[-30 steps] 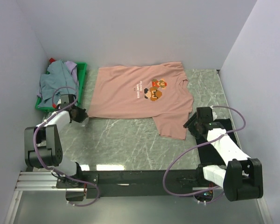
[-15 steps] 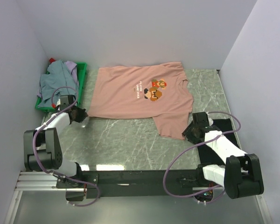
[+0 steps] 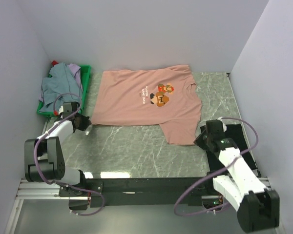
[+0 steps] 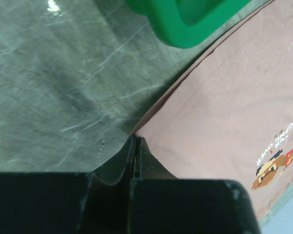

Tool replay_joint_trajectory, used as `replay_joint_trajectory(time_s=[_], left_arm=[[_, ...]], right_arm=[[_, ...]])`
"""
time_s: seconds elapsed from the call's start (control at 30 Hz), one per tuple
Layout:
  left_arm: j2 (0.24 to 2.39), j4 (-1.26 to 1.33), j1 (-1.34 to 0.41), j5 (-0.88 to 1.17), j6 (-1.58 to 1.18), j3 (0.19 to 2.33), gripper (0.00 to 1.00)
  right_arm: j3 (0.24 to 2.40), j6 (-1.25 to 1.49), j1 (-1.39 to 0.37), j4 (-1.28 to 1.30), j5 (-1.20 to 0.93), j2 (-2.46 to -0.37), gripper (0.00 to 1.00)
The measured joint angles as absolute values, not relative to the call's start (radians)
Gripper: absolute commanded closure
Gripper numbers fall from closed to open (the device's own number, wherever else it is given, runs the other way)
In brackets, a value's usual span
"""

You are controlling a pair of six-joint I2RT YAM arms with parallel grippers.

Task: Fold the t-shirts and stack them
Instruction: Flatten the tshirt out

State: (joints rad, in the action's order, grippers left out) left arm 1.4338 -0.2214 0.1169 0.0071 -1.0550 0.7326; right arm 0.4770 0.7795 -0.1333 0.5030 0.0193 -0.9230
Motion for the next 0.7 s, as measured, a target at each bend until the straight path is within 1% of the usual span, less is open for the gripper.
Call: replay_joint_trajectory(time_s=[0.17, 0.33, 0.5, 0.7], left_arm=[[1.391, -0.243, 0.117, -0.032, -1.055, 0.701, 0.99], [1.349, -0.294, 0.116, -0.085, -1.055, 0.689, 0.96], [1.304, -0.341, 0.116, -0.125, -1.055, 0.674, 0.93], [1.196, -0.395, 0.116, -0.158, -1.052, 0.627, 0.92]], right_arm=[[0.476, 0.784, -0.135, 0.595, -0.042, -0.742, 1.00], [0.479, 0.804, -0.135, 0.713, -0.075, -0.614, 1.00], [0.572, 0.813, -0.135, 0.878, -0.071, -0.499, 1.00], [0.660, 0.818, -0.135, 0.994, -0.064, -0.393, 1.00]])
